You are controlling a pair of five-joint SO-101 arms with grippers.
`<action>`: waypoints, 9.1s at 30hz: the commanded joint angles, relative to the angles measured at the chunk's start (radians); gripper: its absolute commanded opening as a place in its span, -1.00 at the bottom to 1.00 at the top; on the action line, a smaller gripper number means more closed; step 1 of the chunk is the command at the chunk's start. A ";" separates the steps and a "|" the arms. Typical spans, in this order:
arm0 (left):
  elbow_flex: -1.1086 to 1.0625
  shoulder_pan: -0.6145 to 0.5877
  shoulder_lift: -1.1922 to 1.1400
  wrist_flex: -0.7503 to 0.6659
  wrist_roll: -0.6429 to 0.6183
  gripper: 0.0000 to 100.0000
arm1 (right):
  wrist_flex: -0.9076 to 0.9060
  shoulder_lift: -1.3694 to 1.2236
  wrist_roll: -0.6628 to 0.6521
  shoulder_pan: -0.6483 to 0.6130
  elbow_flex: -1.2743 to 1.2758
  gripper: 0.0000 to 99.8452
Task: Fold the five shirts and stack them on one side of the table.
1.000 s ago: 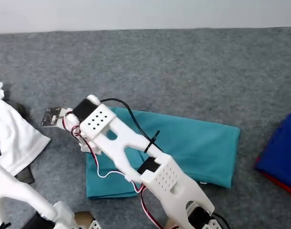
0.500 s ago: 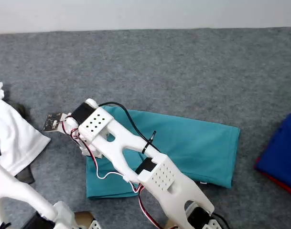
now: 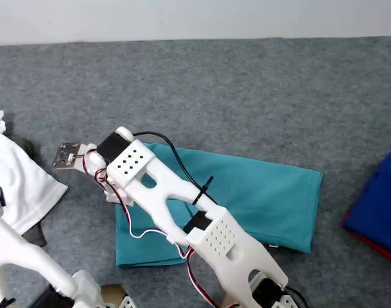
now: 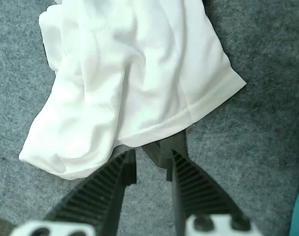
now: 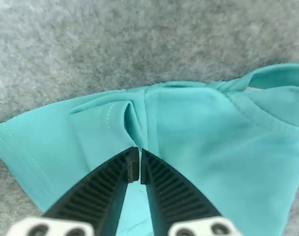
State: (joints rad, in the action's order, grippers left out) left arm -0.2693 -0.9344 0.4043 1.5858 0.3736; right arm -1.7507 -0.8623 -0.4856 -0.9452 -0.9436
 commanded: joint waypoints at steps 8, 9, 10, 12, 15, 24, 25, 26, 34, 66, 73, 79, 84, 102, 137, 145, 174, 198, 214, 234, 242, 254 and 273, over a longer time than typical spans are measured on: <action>0.004 0.005 0.029 -0.012 0.006 -0.78 | -0.038 0.028 0.009 0.015 -0.043 -0.76; 0.004 0.005 0.029 -0.012 0.005 -0.78 | -0.038 0.022 0.009 0.013 -0.043 -0.78; 0.004 0.005 0.029 -0.012 0.005 -0.78 | -0.038 0.018 0.009 0.013 -0.043 -0.80; 0.004 0.005 0.029 -0.012 0.005 -0.78 | -0.038 0.007 0.009 0.012 -0.043 -0.82; 0.004 0.005 0.029 -0.012 0.005 -0.78 | -0.036 -0.015 0.009 0.012 -0.043 -0.82; 0.004 0.005 0.029 -0.015 0.003 -0.78 | -0.038 -0.041 0.008 -0.004 -0.043 -0.93; 0.004 0.005 0.029 -0.017 0.003 -0.78 | -0.038 -0.041 0.008 -0.005 -0.043 -0.97; 0.004 0.005 0.029 -0.017 0.003 -0.78 | -0.039 -0.039 0.008 -0.005 -0.043 -0.99; 0.004 0.005 0.029 -0.017 0.003 -0.78 | -0.039 0.036 0.005 -0.002 -0.041 -0.98; 0.004 0.005 0.029 -0.032 0.006 -0.78 | -0.001 0.013 0.008 0.220 -0.044 -0.98; -0.019 0.005 0.029 -0.032 0.005 -0.78 | 0.013 0.012 0.008 0.269 -0.041 -0.98; -0.027 0.005 0.029 -0.034 0.003 -0.78 | -0.044 0.039 0.015 0.269 -0.078 -0.77; -0.028 0.000 0.029 -0.032 0.006 -0.78 | -0.045 0.143 0.075 0.269 -0.100 -0.61; -0.079 -0.249 0.095 -0.041 0.008 -0.78 | -0.044 0.532 0.144 0.173 0.379 -0.61; -0.242 -0.365 0.097 -0.167 0.008 -0.78 | 0.374 0.957 0.176 -0.229 1.275 -0.61; -0.242 -0.365 0.097 -0.123 0.008 -0.78 | 0.530 0.955 0.184 -0.298 1.353 -0.61; -0.282 -0.451 0.104 -0.146 0.011 -0.78 | 0.578 0.625 0.046 -0.280 1.217 -0.76; -0.280 -0.428 0.098 -0.169 0.037 -0.78 | 0.483 0.625 -0.095 0.061 0.927 -0.98; -0.289 -0.351 0.097 -0.169 0.032 -0.78 | 0.559 0.564 -0.117 0.236 0.879 -0.98; -0.291 -0.351 0.101 -0.152 0.031 -0.78 | 0.519 0.545 0.008 0.395 0.776 -0.71; -0.288 -0.351 0.103 -0.146 0.031 -0.78 | 0.231 0.630 0.011 0.243 0.657 -0.98; -0.289 -0.350 0.097 -0.146 0.031 -0.78 | 0.094 0.381 0.054 0.348 0.658 -0.98; -0.151 -0.229 0.106 0.048 0.031 -0.78 | -0.044 0.713 0.138 0.389 0.351 -0.98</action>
State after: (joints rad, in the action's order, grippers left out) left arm -0.5071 -1.2275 0.4764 1.5428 0.4028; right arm -1.7507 -0.3099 -0.4058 -0.5923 -0.5324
